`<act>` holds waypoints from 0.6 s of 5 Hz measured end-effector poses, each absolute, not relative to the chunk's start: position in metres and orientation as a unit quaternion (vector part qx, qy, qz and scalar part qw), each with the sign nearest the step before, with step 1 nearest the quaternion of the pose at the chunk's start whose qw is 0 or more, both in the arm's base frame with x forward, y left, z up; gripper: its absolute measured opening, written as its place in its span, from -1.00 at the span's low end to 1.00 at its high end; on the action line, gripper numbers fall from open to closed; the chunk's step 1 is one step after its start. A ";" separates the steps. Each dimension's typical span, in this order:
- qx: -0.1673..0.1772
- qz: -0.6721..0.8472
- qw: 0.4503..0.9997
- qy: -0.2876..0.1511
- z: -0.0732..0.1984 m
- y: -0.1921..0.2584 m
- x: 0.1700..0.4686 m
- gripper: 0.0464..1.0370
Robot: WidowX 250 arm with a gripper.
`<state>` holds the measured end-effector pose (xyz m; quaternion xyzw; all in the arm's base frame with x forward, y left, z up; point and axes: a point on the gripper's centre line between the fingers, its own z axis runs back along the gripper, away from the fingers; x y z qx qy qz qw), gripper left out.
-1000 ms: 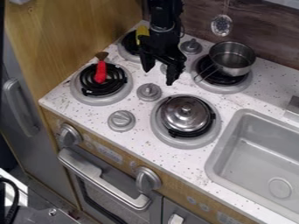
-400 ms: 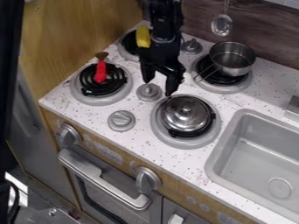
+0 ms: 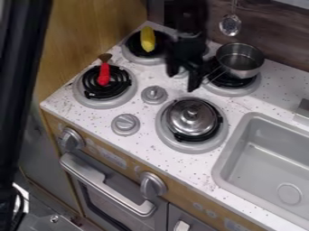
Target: Move the silver pot at the middle of the bunners
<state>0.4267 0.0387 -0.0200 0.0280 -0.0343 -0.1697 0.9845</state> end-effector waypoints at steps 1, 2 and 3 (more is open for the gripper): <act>0.032 -0.195 0.979 -0.056 -0.015 0.024 0.438 0.92; 0.032 -0.200 0.976 -0.074 -0.015 0.019 0.443 0.92; 0.026 -0.197 0.977 -0.074 -0.029 0.017 0.434 0.92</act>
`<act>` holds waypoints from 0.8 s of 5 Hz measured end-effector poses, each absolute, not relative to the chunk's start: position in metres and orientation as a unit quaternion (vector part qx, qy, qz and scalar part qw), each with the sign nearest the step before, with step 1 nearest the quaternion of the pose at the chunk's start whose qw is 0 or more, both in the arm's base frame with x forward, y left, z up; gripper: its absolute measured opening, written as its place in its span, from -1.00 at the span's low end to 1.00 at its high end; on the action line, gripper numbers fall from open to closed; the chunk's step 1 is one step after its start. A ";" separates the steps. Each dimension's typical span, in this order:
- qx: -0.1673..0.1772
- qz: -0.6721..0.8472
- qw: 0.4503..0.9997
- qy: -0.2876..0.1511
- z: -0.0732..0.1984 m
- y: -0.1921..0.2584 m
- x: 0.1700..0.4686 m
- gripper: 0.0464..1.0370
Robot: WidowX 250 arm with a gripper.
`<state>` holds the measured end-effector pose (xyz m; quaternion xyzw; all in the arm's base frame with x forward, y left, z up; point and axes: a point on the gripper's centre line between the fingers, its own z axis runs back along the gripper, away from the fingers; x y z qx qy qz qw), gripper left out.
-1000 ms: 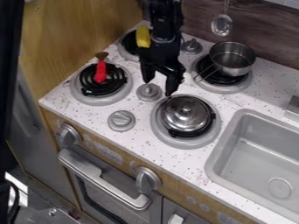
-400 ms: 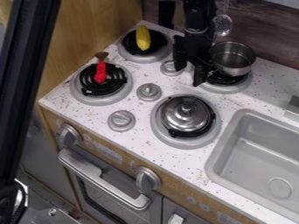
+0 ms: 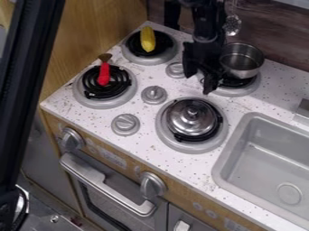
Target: Move the silver pot at the middle of the bunners
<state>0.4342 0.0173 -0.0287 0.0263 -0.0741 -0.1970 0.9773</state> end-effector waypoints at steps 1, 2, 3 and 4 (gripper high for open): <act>0.015 -0.193 0.973 -0.124 -0.028 0.007 0.434 0.92; 0.003 -0.206 0.961 -0.185 -0.019 -0.014 0.447 0.92; -0.008 -0.217 0.951 -0.219 -0.013 -0.028 0.457 0.92; -0.012 -0.232 0.939 -0.255 -0.007 -0.039 0.467 0.92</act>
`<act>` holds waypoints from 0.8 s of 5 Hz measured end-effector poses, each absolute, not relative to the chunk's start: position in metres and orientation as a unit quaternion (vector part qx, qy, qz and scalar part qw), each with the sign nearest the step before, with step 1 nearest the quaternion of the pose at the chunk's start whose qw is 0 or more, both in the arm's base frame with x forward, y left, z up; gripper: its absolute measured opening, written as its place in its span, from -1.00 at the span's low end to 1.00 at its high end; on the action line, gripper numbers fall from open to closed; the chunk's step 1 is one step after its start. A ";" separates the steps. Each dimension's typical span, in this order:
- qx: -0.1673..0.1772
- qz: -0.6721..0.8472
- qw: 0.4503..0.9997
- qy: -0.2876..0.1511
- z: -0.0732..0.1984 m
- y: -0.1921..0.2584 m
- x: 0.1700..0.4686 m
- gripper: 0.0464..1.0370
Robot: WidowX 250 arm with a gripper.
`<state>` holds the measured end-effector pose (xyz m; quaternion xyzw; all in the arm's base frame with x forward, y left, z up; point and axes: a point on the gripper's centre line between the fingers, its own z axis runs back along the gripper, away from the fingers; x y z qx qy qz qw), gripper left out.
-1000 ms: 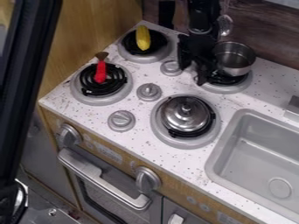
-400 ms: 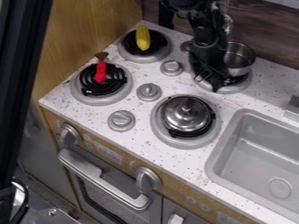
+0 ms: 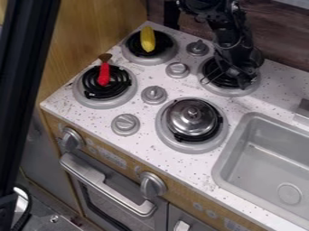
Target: Move the silver pot at the middle of the bunners
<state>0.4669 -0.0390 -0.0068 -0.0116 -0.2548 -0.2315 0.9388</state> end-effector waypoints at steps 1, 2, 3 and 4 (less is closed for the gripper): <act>0.003 -0.242 0.921 -0.305 0.000 -0.049 0.489 0.92; 0.023 -0.264 0.910 -0.320 -0.013 -0.061 0.500 0.92; 0.036 -0.254 0.905 -0.340 -0.018 -0.060 0.514 0.92; 0.044 -0.241 0.905 -0.348 -0.022 -0.057 0.519 0.92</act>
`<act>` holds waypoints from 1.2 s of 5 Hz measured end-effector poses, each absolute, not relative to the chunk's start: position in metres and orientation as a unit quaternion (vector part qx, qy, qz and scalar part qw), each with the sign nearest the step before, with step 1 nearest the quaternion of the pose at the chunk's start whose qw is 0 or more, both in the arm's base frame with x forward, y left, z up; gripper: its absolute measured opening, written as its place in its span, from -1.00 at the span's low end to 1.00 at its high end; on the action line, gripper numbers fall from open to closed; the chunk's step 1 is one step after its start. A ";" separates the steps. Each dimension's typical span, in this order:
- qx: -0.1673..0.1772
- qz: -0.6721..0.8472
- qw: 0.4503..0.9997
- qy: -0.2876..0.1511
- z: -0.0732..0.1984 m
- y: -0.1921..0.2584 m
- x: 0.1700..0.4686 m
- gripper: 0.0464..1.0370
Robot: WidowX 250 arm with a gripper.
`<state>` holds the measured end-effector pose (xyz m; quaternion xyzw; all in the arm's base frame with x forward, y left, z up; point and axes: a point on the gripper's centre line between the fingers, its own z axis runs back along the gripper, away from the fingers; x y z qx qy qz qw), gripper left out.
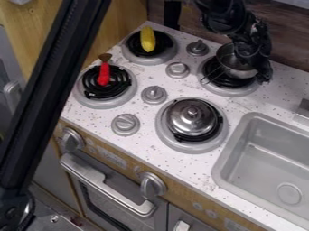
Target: Move the silver pot at the middle of the bunners
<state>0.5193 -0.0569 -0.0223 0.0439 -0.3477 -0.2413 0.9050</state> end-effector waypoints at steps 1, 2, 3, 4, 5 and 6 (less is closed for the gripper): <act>0.053 -0.233 0.904 -0.355 -0.019 -0.054 0.525 0.92; 0.051 -0.233 0.912 -0.335 -0.034 -0.050 0.525 0.92; 0.037 -0.219 0.922 -0.318 -0.043 -0.052 0.522 0.85; 0.036 -0.227 0.923 -0.309 -0.045 -0.053 0.521 0.30; 0.042 -0.238 0.921 -0.306 -0.045 -0.054 0.521 -0.30; 0.043 -0.241 0.921 -0.304 -0.046 -0.054 0.520 -0.76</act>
